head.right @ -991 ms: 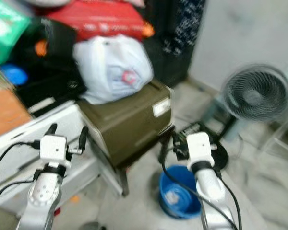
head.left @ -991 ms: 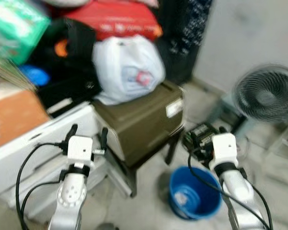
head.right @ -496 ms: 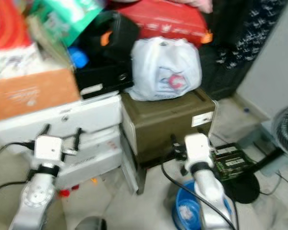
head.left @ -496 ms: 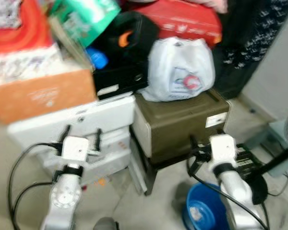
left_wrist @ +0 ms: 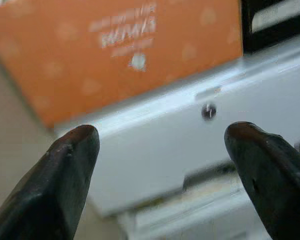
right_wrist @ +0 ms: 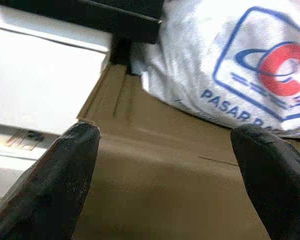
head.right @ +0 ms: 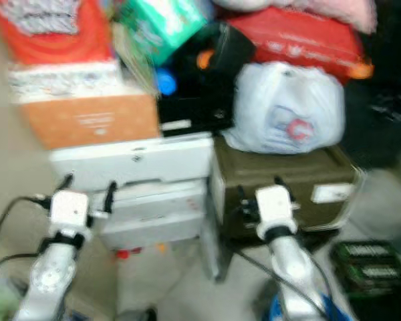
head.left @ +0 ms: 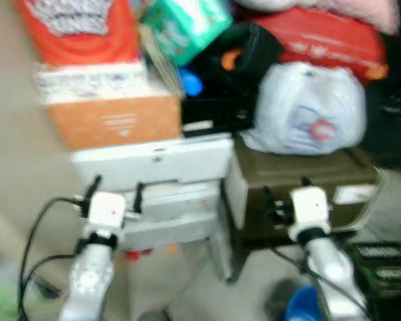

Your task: Clean up the room

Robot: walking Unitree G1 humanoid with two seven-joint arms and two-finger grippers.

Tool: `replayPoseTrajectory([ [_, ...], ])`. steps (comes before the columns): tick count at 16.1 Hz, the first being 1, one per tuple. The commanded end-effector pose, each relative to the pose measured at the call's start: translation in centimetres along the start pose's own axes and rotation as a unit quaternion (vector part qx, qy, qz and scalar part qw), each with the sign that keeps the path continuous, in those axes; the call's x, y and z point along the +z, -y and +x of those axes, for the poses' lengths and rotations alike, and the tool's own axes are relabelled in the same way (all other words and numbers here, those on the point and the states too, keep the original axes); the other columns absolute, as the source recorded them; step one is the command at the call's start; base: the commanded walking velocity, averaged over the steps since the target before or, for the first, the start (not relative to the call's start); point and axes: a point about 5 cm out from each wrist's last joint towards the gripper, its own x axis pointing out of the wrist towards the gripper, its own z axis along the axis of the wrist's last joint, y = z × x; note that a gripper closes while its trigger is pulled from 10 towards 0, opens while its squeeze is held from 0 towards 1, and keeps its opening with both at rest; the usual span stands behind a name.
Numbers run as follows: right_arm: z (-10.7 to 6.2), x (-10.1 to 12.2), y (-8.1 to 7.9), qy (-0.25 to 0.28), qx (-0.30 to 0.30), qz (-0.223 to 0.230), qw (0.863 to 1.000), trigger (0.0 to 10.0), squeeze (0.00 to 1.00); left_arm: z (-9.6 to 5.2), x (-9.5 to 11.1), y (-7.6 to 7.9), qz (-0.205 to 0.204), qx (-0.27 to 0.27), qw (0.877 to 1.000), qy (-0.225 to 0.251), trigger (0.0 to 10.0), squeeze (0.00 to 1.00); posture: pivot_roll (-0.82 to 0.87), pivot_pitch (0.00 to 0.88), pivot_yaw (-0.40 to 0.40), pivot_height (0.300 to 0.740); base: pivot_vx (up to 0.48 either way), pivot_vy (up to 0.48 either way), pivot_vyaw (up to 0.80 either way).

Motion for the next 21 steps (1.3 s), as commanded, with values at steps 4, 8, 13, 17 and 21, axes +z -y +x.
replayPoseTrajectory([
  [4, -0.1, 0.1, -0.1, 0.003, 0.003, 0.003, 1.0, 10.0, 0.0, 0.2, 0.2, 0.3, -0.003, -0.015, 1.0, 0.001, 10.0, 0.0, -0.05, 0.0, -0.046, 0.74, 0.0, 0.0, 0.63],
  [8, 0.0, 0.2, 0.0, 0.005, 0.002, 0.005, 1.0, 10.0, 0.0, 0.5, 0.5, 0.6, -0.009, -0.026, 1.0, 0.009, 10.0, 0.0, -0.05, 0.0, -0.047, 0.74, 0.0, -0.069, 0.0],
  [13, 0.1, 0.2, -0.2, 0.005, 0.006, -0.002, 1.0, 10.0, 0.0, 0.5, 0.4, 0.5, -0.012, -0.025, 1.0, 0.006, 10.0, 0.0, -0.05, 0.0, -0.048, 0.74, 0.0, -0.058, 0.0],
  [17, 0.1, 0.2, -0.5, 0.005, 0.01, -0.001, 1.0, 10.0, 0.0, 0.5, 0.3, 0.5, -0.015, -0.027, 1.0, 0.005, 10.0, 0.0, -0.05, 0.0, -0.048, 0.74, 0.0, -0.194, 0.0],
  [21, 0.3, 0.3, -0.5, 0.006, 0.012, -0.002, 1.0, 10.0, 0.0, 0.7, 0.4, 0.6, -0.016, -0.026, 1.0, 0.007, 10.0, 0.0, -0.05, 0.0, -0.05, 0.74, 0.0, -0.375, 0.0],
])
